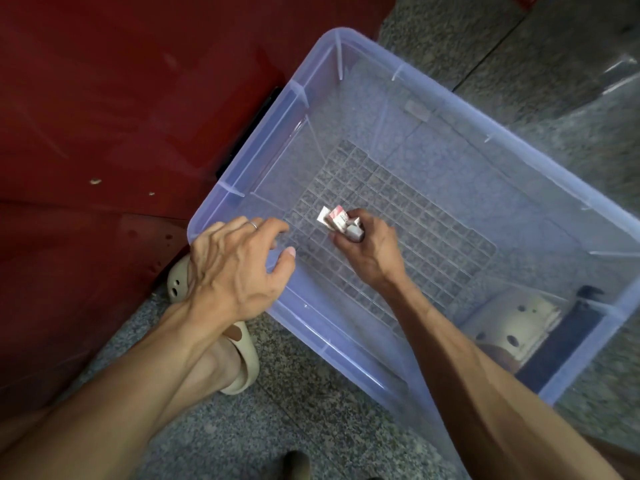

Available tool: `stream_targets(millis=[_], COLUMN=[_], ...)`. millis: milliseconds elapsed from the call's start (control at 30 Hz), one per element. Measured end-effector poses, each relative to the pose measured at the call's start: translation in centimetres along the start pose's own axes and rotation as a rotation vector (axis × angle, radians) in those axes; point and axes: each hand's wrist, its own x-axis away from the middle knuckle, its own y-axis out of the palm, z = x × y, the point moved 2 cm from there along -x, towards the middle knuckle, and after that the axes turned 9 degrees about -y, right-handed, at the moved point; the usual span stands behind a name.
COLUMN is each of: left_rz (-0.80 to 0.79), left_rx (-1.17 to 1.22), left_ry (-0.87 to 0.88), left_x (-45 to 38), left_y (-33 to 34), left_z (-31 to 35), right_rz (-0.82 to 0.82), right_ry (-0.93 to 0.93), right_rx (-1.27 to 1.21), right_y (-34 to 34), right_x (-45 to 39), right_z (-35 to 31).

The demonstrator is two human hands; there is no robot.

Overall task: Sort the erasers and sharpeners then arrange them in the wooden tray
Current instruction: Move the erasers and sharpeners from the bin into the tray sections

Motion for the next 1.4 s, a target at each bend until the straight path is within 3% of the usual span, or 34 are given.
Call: stream_targets(millis=[100,200,433,700,1033,1267,1400], left_rz=[-0.046,-0.078,0.056,0.226,0.475,0.598,0.640], left_rx=[0.094,0.357,0.776,1.031,1.271,1.210,1.255], left_ry=[-0.041,-0.112,-0.322,-0.361,-0.343,-0.254,-0.280], left_x=[0.2,0.8,5.5,13.6,23.2,26.2,27.1], left_y=[-0.6,-2.1,-7.1,-14.5,-21.3,-25.1,-27.0], left_z=[0.2,0.7,1.7,2.1,-0.6,-4.3,-7.1], right_rz=[0.086,0.147,0.247,0.236,0.098,-0.005,-0.097], right_ry=[0.001,-0.004,-0.086,-0.258,-0.478,-0.619,-0.583], right_rx=[-0.103,-0.187,-0.269,-0.268,-0.227,-0.123,-0.236], right_y=[-1.7,-3.0,-5.9,-8.3,-5.5,-2.2,-0.3], right_x=[1.3,3.2,8.8,16.6,24.3,25.9,25.4], right_z=[-3.2,-6.6,-15.1,-23.6,-32.5,-38.2,-40.9])
